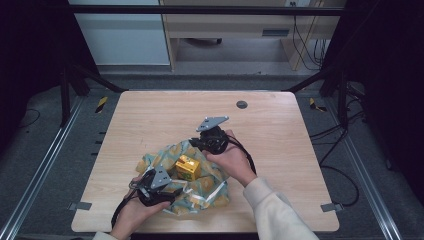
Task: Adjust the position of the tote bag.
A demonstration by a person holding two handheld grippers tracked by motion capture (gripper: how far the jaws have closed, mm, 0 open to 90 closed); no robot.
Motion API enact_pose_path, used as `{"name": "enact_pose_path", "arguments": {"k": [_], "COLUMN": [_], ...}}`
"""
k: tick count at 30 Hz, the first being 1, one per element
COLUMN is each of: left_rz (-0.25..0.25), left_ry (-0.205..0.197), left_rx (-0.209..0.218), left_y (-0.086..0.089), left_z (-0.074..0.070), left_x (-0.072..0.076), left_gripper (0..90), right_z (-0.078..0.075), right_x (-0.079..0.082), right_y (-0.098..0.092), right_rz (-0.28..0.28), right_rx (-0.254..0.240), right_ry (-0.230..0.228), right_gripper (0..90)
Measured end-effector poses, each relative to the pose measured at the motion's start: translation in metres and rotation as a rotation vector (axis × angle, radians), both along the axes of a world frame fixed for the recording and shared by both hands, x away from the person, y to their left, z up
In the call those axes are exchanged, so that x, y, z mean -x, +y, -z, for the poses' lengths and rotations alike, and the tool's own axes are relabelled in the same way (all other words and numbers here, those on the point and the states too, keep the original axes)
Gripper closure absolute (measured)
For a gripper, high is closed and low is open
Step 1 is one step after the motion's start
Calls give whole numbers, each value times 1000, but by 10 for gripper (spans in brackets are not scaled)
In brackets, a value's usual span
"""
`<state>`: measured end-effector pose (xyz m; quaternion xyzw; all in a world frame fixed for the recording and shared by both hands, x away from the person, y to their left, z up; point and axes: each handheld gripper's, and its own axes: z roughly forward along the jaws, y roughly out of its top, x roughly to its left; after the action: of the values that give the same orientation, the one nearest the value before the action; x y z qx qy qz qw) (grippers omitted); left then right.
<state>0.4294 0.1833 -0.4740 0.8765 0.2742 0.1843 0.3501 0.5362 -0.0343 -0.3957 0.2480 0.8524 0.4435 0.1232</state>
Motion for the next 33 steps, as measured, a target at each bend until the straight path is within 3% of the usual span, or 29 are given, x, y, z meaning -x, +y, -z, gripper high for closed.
{"name": "enact_pose_path", "arguments": {"k": [7,11,19,28,33], "left_rz": [-2,-4,0,-10,-19], "left_ry": [2,7,15,22,1], "left_rx": [-10,-8,-31,-71,-71], "left_y": [0,0,-2,-1,-1], "left_z": [0,0,3,6,7], "left_x": [1,2,3,4,2], "left_gripper": [373,371,383,402,308], "right_z": [22,28,24,36,36], "right_x": [-19,-25,-28,-41,-46], "right_y": [-1,-5,-14,-38,-49], "right_rz": [54,71,92,162,187], "right_rx": [69,62,54,62,58], "right_ry": [33,37,18,49,61], "right_gripper": [892,891,892,893,893]}}
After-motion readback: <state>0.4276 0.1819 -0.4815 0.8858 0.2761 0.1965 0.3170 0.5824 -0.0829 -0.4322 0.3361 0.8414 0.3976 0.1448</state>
